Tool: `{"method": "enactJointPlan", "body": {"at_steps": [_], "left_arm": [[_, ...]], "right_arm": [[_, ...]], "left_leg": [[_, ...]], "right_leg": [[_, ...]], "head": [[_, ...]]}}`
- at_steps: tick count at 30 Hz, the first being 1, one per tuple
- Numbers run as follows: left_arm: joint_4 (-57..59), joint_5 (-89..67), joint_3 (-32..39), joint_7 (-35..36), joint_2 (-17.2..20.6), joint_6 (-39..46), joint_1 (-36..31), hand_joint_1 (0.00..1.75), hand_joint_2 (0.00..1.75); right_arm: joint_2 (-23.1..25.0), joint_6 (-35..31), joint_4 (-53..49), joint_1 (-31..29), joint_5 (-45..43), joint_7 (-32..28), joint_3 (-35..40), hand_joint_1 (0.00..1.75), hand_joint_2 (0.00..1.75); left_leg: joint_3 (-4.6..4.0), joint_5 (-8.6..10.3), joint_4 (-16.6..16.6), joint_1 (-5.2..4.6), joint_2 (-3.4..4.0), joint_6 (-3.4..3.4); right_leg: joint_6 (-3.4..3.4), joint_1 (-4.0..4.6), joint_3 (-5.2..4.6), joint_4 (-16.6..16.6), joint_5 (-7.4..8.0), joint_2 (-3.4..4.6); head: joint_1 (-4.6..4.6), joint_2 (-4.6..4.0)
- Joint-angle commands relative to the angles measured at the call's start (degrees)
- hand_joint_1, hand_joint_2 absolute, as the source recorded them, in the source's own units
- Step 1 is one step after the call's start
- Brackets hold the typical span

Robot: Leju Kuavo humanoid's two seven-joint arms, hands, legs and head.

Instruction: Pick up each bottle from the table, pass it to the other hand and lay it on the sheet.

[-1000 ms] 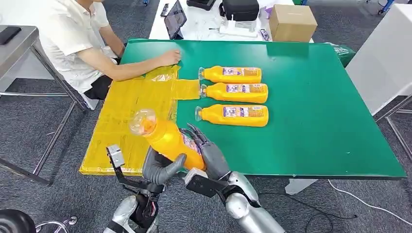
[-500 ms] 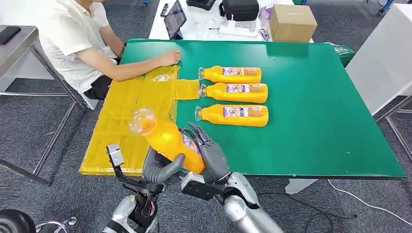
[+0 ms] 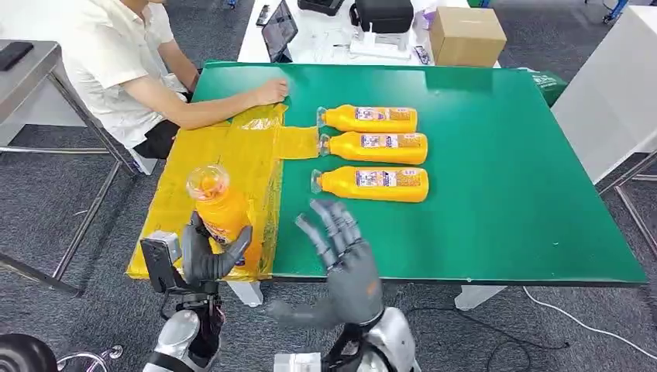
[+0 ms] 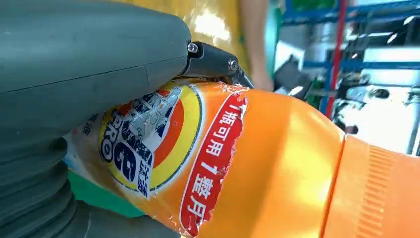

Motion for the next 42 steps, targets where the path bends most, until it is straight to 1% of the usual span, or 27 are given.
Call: {"method": "enactJointPlan", "body": {"at_steps": [1,2,4,5,6,7,8,9,10,11,12,13,14,15,16,18,19,22,23,24,28,29,34,38,39,41,42], "left_arm": [[0.9,-4.1,1.7,0.7,2.9,1.2,-2.9,1.75,1.75],[0.9,-4.1,1.7,0.7,2.9,1.2,-2.9,1.75,1.75],[0.9,-4.1,1.7,0.7,2.9,1.2,-2.9,1.75,1.75],[1.3,-4.8,1.7,0.6,3.1,1.5,-3.5,1.75,1.75],[1.9,-7.0,1.6,0.2,3.2,3.2,-3.8,1.75,1.75],[5.9,-19.9,-0.8,2.7,5.2,10.8,-6.3,1.75,1.75],[5.9,-19.9,-0.8,2.7,5.2,10.8,-6.3,1.75,1.75],[12.8,-32.3,-2.9,8.7,8.0,11.9,-10.1,1.75,1.75],[16.8,-36.6,-3.7,9.1,8.5,12.0,-12.5,1.75,1.75],[18.4,-38.3,-4.4,9.4,8.7,11.7,-13.5,1.75,1.75],[25.4,-44.8,-5.4,12.0,9.2,11.3,-16.8,1.75,1.75],[31.7,-50.8,-7.3,12.8,9.4,10.0,-20.2,1.75,1.75],[33.4,-52.2,-7.9,13.3,9.4,9.3,-21.1,1.75,1.75],[37.7,-54.6,-9.0,14.0,8.9,7.4,-23.7,1.75,1.75],[37.7,-54.6,-9.0,14.0,8.9,7.4,-23.7,1.75,1.75],[43.0,-57.2,-10.8,13.9,7.4,5.1,-27.0,1.75,1.75],[43.6,-57.6,-11.0,13.9,7.2,4.9,-27.4,1.75,1.75],[44.3,-57.9,-11.2,14.0,7.0,4.5,-28.0,1.75,1.75],[46.1,-58.5,-11.5,14.1,6.8,3.5,-28.9,1.75,1.75],[47.6,-59.2,-11.8,14.4,6.8,3.2,-29.8,1.75,1.75],[51.4,-60.0,-11.8,14.9,6.8,1.8,-32.1,1.75,1.75],[51.7,-59.9,-11.7,14.5,6.9,1.7,-32.3,1.75,1.75],[51.7,-59.9,-11.7,14.5,6.9,1.7,-32.3,1.75,1.75],[51.7,-59.9,-11.7,14.5,6.9,1.7,-32.3,1.75,1.75],[51.7,-59.9,-11.7,14.5,6.9,1.7,-32.3,1.75,1.75],[51.7,-59.9,-11.7,14.5,6.9,1.7,-32.3,1.75,1.75],[51.7,-59.9,-11.7,14.5,6.9,1.7,-32.3,1.75,1.75]], "right_arm": [[2.7,0.1,-5.8,1.9,0.3,-0.4,-6.8,0.0,0.0],[2.7,0.1,-5.8,1.9,0.3,-0.4,-6.8,0.0,0.0],[2.7,0.1,-5.8,1.9,0.3,-0.4,-6.8,0.0,0.0],[2.7,0.1,-5.7,1.8,0.2,-0.4,-6.9,0.0,0.0],[2.6,0.1,-5.4,1.7,-0.3,-0.4,-6.5,0.0,0.0],[2.2,0.1,-4.6,1.3,-0.8,-0.4,-5.8,0.0,0.0],[2.2,0.1,-4.6,1.3,-0.8,-0.4,-5.8,0.0,0.0],[1.4,0.1,-3.1,0.5,-1.9,-0.4,-5.0,0.0,0.0],[1.9,0.1,-2.3,-0.1,-1.3,-0.4,-4.5,0.0,0.0],[2.1,0.1,-1.9,-0.3,-1.1,-0.4,-4.5,0.0,0.0],[-0.5,0.1,-1.7,-0.5,-1.9,1.7,-1.7,0.0,0.0],[1.3,0.1,1.6,-2.0,-1.3,-0.4,-2.4,0.0,0.0],[1.2,0.1,1.7,-2.2,-1.3,-0.4,-2.0,0.0,0.0],[0.9,0.1,2.5,-2.8,-2.1,-0.4,-1.1,0.0,0.0],[0.9,0.1,2.5,-2.8,-2.1,-0.4,-1.1,0.0,0.0],[0.6,0.1,4.1,-3.5,-2.8,-0.4,0.0,0.0,0.0],[0.6,0.1,4.3,-3.8,-3.0,-0.4,0.2,0.0,0.0],[0.7,0.1,4.5,-3.9,-2.9,-0.4,0.2,0.0,0.0],[0.4,0.1,5.2,-4.2,-3.3,-0.4,0.8,0.0,0.0],[0.2,0.1,5.8,-4.5,-4.1,-0.4,1.3,0.0,0.0],[-0.4,0.1,7.6,-5.4,-5.7,-0.4,2.5,0.0,0.0],[-0.4,0.1,7.7,-5.5,-5.7,-0.4,2.5,0.0,0.0],[-0.4,0.1,7.7,-5.5,-5.7,-0.4,2.5,0.0,0.0],[-0.4,0.1,7.7,-5.5,-5.7,-0.4,2.5,0.0,0.0],[-0.4,0.1,7.7,-5.5,-5.7,-0.4,2.5,0.0,0.0],[-0.4,0.1,7.7,-5.5,-5.7,-0.4,2.5,0.0,0.0],[-0.4,0.1,7.7,-5.5,-5.7,-0.4,2.5,0.0,0.0]], "left_leg": [[0.03,0.0,0.0,-0.02,0.05,0.05],[0.18,-0.04,0.0,-0.04,0.06,0.09],[0.09,0.01,0.0,-0.03,0.0,0.05],[0.34,-0.07,-0.1,-0.01,-0.01,0.12],[0.15,-0.01,0.0,-0.03,-0.01,0.07],[0.11,0.01,0.0,-0.02,0.01,0.05],[0.19,-0.02,0.0,-0.03,0.0,0.07],[0.2,0.01,-0.1,-0.02,-0.04,0.06],[0.21,0.05,-0.1,-0.02,-0.07,0.04],[0.29,0.05,-0.1,-0.02,-0.09,0.06],[0.25,0.08,-0.1,-0.05,-0.13,0.05],[0.26,0.09,-0.1,-0.03,-0.18,0.05],[0.37,0.11,-0.2,-0.01,-0.17,0.06],[0.28,0.11,-0.1,-0.03,-0.12,0.06],[0.2,0.1,-0.1,-0.01,-0.1,0.05],[0.37,0.09,-0.1,-0.01,0.0,0.12],[0.18,0.12,-0.1,0.0,0.02,0.02],[0.19,0.11,-0.1,-0.01,-0.02,0.02],[0.44,0.06,-0.1,0.01,-0.03,0.1],[0.22,0.11,-0.1,-0.01,0.01,0.04],[0.52,0.04,-0.1,0.03,0.12,0.12],[0.24,0.11,-0.1,0.01,0.05,0.04],[0.31,0.1,-0.1,0.02,0.17,0.08],[0.23,0.13,-0.1,-0.01,0.1,0.02],[0.35,0.1,-0.1,0.02,0.15,0.06],[0.23,0.13,0.0,0.0,0.1,0.01],[0.37,0.09,-0.1,0.01,0.17,0.07]], "right_leg": [[-0.06,0.0,0.03,0.0,0.02,-0.01],[-0.14,0.0,0.17,0.0,-0.02,-0.04],[-0.08,0.0,0.08,0.0,0.02,-0.07],[-0.23,0.07,0.34,-0.1,-0.06,-0.16],[-0.11,0.01,0.15,0.0,0.0,-0.1],[-0.07,0.01,0.09,0.0,0.02,-0.06],[-0.11,0.02,0.18,0.0,-0.01,-0.09],[-0.11,0.02,0.2,-0.1,0.0,-0.13],[-0.08,0.01,0.2,-0.1,0.03,-0.14],[-0.13,0.03,0.29,-0.1,0.01,-0.18],[-0.1,-0.01,0.24,-0.1,0.02,-0.21],[-0.09,0.01,0.28,-0.1,0.02,-0.25],[-0.15,0.03,0.41,-0.2,0.03,-0.27],[-0.1,0.01,0.29,-0.1,0.06,-0.19],[-0.07,0.02,0.23,-0.1,0.06,-0.16],[-0.16,0.05,0.4,-0.1,0.06,-0.12],[-0.06,0.02,0.2,-0.1,0.09,-0.04],[-0.09,0.01,0.2,-0.1,0.09,-0.09],[-0.22,0.07,0.47,-0.1,0.03,-0.18],[-0.11,0.02,0.25,-0.1,0.08,-0.07],[-0.26,0.1,0.53,-0.1,0.05,-0.04],[-0.12,0.05,0.25,-0.1,0.1,-0.02],[-0.15,0.08,0.29,-0.1,0.13,0.07],[-0.1,0.03,0.24,0.0,0.12,0.04],[-0.16,0.07,0.36,-0.1,0.1,0.04],[-0.1,0.03,0.25,0.0,0.11,0.04],[-0.18,0.07,0.37,-0.1,0.09,0.06]], "head": [[-0.02,0.0],[-0.02,0.0],[-0.02,0.0],[-0.02,0.0],[-0.02,0.0],[-0.02,0.0],[-0.04,0.0],[-0.02,0.0],[-0.02,0.0],[-0.02,0.0],[-0.02,0.0],[0.0,0.0],[-0.04,0.0],[-0.04,0.0],[0.0,0.0],[0.0,0.0],[0.0,0.0],[0.0,0.0],[0.0,0.0],[-0.02,0.0],[-0.02,0.0],[-0.02,0.0],[-0.02,0.0],[-0.02,0.0],[0.0,0.0],[0.0,0.0],[-0.02,0.0]]}}
